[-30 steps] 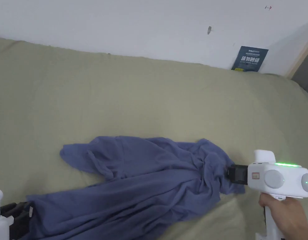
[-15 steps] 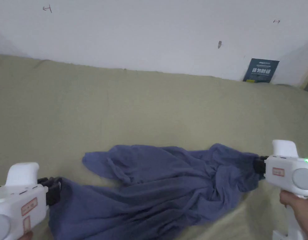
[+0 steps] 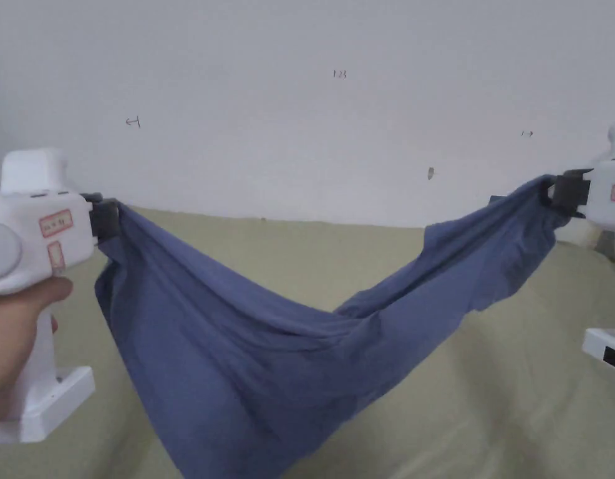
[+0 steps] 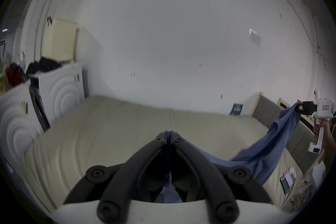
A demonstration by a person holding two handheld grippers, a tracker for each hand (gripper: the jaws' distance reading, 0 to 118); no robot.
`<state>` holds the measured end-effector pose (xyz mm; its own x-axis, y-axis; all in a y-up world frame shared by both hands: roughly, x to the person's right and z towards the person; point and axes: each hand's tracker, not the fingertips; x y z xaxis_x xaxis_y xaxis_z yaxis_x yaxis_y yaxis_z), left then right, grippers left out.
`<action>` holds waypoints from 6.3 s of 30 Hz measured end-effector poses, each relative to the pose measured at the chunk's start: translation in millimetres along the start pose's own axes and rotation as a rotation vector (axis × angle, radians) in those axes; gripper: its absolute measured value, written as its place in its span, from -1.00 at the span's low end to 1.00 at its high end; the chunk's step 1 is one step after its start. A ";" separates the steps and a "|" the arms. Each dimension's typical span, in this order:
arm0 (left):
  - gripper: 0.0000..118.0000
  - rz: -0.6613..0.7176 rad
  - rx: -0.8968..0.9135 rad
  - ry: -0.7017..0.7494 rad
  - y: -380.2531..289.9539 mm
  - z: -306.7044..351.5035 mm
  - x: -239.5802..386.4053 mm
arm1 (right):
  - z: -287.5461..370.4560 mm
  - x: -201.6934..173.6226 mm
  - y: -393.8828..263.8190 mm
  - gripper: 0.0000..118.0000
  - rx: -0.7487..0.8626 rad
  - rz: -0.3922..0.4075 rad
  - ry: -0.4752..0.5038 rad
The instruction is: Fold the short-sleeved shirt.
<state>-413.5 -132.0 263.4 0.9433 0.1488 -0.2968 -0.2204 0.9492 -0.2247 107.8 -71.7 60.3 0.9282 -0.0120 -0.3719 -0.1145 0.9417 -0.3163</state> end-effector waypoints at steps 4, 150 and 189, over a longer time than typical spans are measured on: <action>-1.00 -0.053 0.114 0.046 77.2 5.1 4.0 | 11.6 3.2 65.3 -0.97 0.088 -0.011 -0.025; -0.94 0.196 -0.054 -0.170 30.3 6.1 -15.9 | 51.3 -26.6 84.2 -0.98 0.160 0.012 0.124; -0.94 0.235 -0.159 -0.137 -64.9 -39.5 -3.5 | 37.4 -3.7 -53.8 -0.98 0.199 -0.078 0.096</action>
<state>-412.3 -205.1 242.4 0.8843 0.4049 -0.2325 -0.4620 0.8310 -0.3099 123.8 -109.8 111.3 0.8926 -0.1101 -0.4372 0.0368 0.9843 -0.1728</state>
